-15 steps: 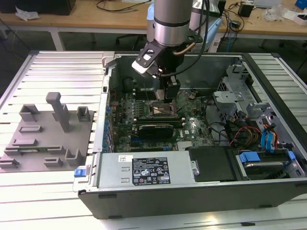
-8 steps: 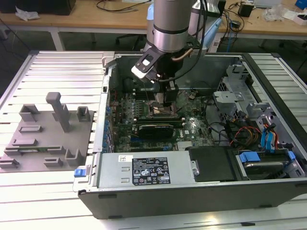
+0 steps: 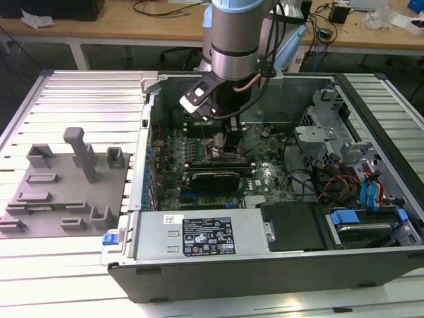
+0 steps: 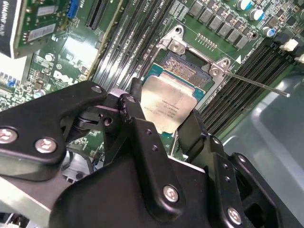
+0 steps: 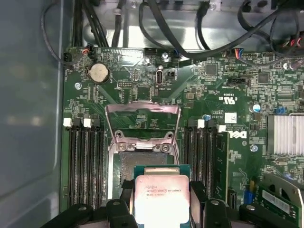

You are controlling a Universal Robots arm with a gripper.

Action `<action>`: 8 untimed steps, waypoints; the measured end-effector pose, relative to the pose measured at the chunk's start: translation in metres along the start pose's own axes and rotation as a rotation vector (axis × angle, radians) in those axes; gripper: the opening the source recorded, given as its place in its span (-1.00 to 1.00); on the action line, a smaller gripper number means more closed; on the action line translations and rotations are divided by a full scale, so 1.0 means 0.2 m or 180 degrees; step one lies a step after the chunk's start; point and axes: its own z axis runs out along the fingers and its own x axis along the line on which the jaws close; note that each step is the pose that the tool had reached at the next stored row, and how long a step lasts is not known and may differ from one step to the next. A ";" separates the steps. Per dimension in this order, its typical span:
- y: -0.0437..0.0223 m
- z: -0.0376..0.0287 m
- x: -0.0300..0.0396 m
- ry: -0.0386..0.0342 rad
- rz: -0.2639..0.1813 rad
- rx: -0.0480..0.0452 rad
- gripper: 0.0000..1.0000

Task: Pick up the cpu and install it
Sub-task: 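Place the cpu into insertion slot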

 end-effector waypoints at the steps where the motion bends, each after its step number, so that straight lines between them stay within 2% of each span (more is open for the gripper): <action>1: 0.000 0.010 0.006 0.0000 -0.0001 0.0000 0.09; 4: -0.001 0.027 0.020 0.0000 -0.0003 -0.0002 0.09; 5: -0.001 0.050 0.036 0.0000 -0.0004 -0.0002 0.09; 6: -0.003 0.089 0.063 0.0000 -0.0004 -0.0001 0.09; 7: -0.008 0.147 0.069 -0.0007 -0.0004 -0.0001 0.09; 8: -0.011 0.167 0.072 -0.0007 -0.0005 -0.0001 0.09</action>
